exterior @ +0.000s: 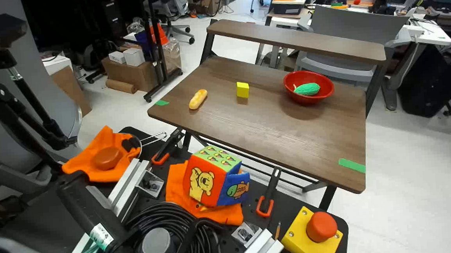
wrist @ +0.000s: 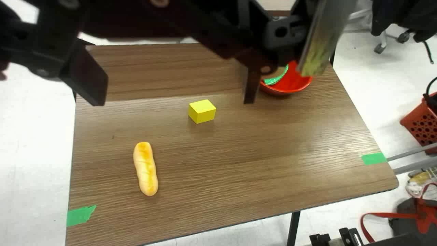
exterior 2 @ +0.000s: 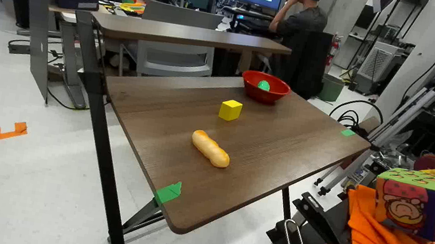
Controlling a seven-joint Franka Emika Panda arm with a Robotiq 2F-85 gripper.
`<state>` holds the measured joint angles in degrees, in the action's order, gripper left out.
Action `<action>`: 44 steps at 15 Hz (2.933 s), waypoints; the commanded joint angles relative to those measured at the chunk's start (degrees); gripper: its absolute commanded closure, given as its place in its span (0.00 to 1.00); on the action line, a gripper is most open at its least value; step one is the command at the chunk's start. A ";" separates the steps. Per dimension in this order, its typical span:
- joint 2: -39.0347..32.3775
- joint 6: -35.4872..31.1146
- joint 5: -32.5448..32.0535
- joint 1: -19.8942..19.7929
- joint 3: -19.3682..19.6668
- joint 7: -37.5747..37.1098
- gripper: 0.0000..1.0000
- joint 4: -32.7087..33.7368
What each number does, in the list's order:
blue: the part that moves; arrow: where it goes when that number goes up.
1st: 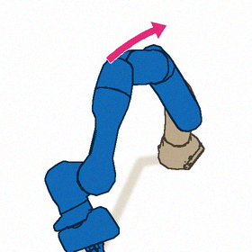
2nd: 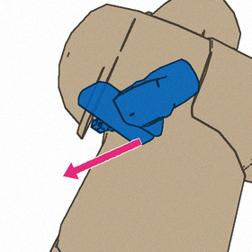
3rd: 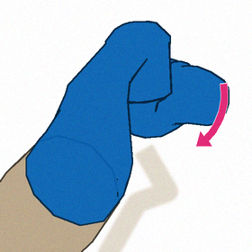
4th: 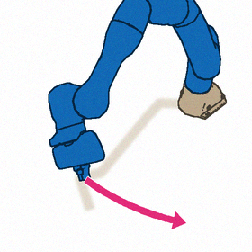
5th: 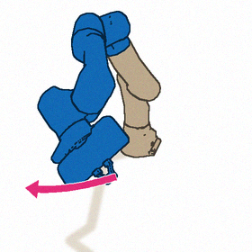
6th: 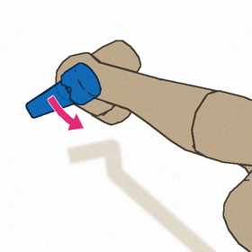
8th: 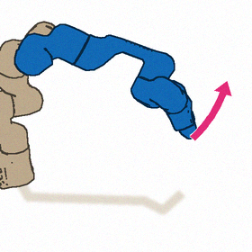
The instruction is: Remove the green object from the red bowl
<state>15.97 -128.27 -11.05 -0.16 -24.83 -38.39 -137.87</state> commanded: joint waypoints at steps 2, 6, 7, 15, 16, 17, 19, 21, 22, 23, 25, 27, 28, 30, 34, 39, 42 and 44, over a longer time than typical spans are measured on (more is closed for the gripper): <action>-0.33 0.21 -0.96 2.66 2.57 -0.68 0.00 0.08; -0.33 0.21 -0.96 2.66 2.57 -0.68 0.00 0.08; -0.33 0.21 -0.96 2.66 2.57 -0.68 0.00 0.08; -0.33 0.21 -0.96 2.66 2.57 -0.68 0.00 0.08; -0.33 0.21 -0.96 2.66 2.57 -0.68 0.00 0.08; -0.33 0.21 -0.96 2.66 2.57 -0.68 0.00 0.08; -1.54 0.56 -1.44 2.25 2.74 -1.78 0.00 1.37; -4.56 1.01 -1.87 1.47 4.02 -2.72 0.00 4.80; -6.20 0.85 -2.06 1.16 4.97 -2.31 0.00 6.43; -8.50 0.75 -2.08 0.80 6.29 -1.80 0.00 8.83; -13.07 0.07 -1.82 0.54 9.25 -0.78 0.00 13.33; -18.22 -1.07 -0.42 0.46 12.96 0.77 0.00 18.09; -20.76 -1.45 0.52 0.42 14.79 1.55 0.00 20.51; -25.84 -2.26 2.91 0.31 18.22 3.33 0.00 25.28; -35.20 -4.01 10.48 -0.06 22.98 6.63 0.00 34.03; -47.10 -1.71 15.52 -0.03 26.71 6.39 0.00 45.64; -54.05 1.09 14.17 0.76 29.27 4.13 0.00 52.90; -58.17 3.78 14.17 0.62 30.29 3.25 0.00 57.47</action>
<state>-35.51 -129.33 2.55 -0.40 3.26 -33.52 -89.45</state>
